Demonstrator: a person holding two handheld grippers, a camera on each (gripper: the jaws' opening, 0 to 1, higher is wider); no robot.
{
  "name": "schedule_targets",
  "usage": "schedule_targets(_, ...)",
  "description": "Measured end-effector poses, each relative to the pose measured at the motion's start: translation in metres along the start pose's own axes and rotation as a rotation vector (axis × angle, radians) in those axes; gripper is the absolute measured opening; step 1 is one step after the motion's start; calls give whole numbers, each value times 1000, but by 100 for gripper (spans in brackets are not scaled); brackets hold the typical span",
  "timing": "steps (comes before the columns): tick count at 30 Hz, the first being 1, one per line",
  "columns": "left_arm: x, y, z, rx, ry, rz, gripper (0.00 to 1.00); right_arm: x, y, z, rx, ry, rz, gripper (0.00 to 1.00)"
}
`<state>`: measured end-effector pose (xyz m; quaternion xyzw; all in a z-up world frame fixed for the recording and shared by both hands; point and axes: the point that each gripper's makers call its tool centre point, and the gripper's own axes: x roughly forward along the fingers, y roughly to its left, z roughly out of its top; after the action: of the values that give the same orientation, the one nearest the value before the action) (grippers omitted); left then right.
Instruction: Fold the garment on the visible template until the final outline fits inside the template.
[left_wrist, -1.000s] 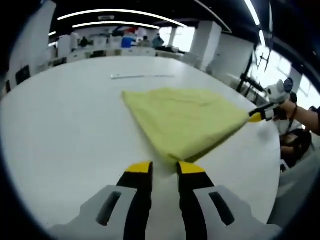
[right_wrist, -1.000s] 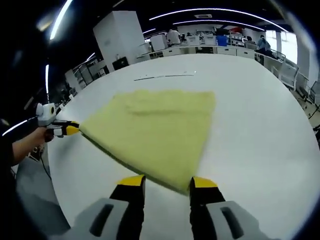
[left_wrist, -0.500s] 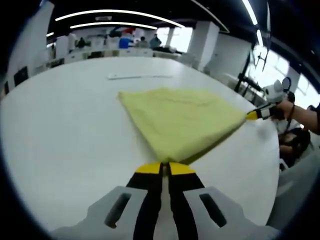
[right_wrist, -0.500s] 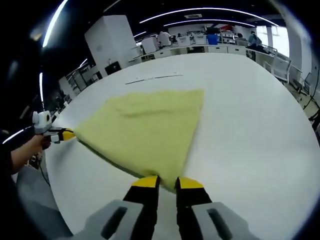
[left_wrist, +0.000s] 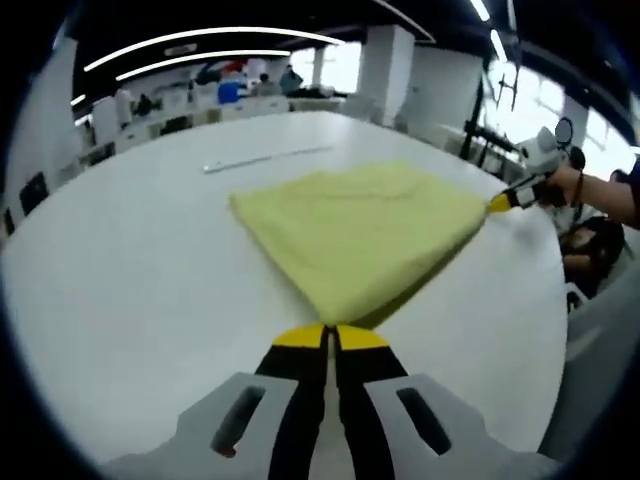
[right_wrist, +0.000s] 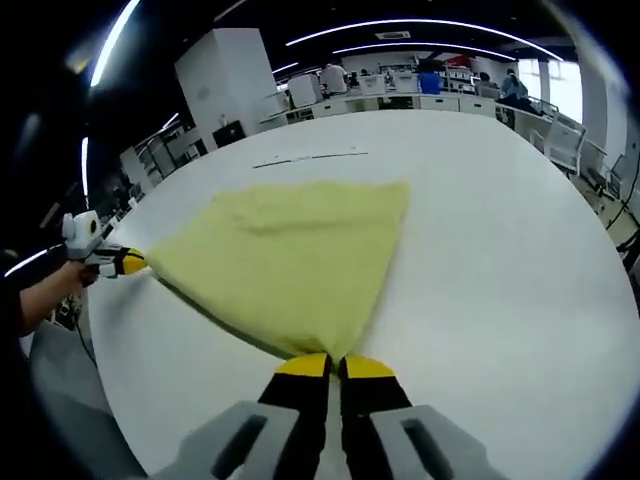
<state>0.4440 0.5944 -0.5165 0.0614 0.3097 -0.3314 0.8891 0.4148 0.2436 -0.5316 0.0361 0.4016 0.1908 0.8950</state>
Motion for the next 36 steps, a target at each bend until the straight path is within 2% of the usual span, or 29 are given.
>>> schedule_targets(13,-9,-9,4,111,19,-38,0,-1,-5,8,-48,-1,-19,0)
schedule_targets(22,-16,-15,-9,136,53,-46,0,-4,-5,6,-48,3,-19,0)
schedule_targets(24,-21,-9,-12,123,60,-28,0,-6,-6,5,-59,8,-27,0)
schedule_targets(26,-24,-16,-9,46,13,-68,0,-6,-2,7,-45,-2,-12,0)
schedule_targets(28,-24,-16,-13,73,36,-53,0,-7,-4,8,-58,3,-28,0)
schedule_targets(29,-23,-15,-14,75,38,-49,0,-7,-9,6,-106,27,-50,0)
schedule_targets(32,-21,-17,-11,50,23,-48,0,-2,-4,5,-104,34,-41,0)
schedule_targets(36,-18,-20,-10,55,25,-52,0,-4,-6,4,-75,33,-34,0)
